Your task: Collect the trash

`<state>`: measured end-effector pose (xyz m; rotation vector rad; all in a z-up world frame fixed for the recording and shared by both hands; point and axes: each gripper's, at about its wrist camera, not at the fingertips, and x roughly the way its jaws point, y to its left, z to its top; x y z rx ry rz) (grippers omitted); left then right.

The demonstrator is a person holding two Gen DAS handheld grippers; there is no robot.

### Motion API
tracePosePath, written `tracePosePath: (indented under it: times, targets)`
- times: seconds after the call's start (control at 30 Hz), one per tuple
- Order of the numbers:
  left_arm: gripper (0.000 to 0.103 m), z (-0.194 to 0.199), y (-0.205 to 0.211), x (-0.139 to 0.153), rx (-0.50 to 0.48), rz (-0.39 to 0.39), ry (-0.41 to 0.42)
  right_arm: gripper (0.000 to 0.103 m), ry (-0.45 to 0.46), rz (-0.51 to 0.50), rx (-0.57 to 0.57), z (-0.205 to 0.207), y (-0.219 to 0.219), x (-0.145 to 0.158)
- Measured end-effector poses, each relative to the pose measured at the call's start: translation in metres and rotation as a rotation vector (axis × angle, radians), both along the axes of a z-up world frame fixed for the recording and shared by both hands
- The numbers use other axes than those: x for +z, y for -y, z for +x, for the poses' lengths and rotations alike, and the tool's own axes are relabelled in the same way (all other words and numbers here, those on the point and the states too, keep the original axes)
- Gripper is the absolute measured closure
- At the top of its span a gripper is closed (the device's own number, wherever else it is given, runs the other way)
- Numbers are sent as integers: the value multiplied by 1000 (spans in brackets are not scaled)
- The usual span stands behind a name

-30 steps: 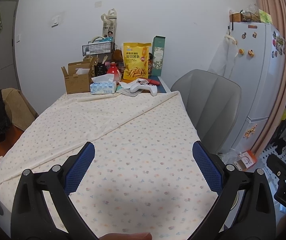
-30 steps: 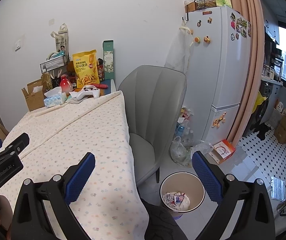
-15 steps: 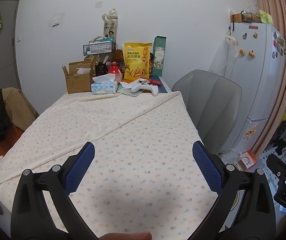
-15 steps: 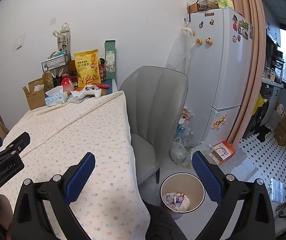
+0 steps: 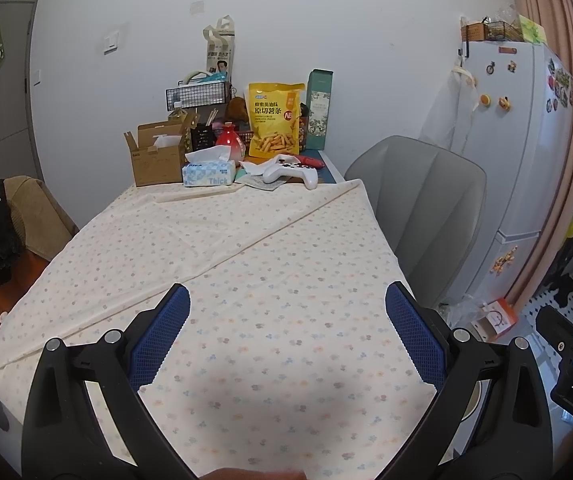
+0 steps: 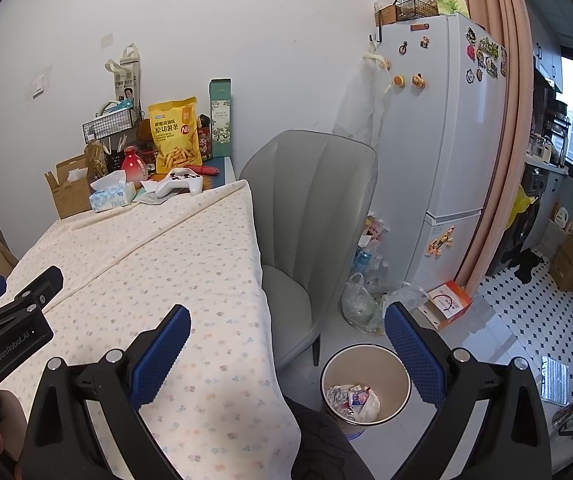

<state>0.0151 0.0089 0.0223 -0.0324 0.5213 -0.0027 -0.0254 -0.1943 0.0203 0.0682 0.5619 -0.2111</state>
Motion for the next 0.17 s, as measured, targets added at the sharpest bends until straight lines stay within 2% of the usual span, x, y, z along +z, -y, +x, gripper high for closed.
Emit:
tracePosePath:
  times: [0.17]
  targets:
    - [6, 1, -3, -5, 5, 5, -5, 8, -7, -4, 4, 2, -2, -2]
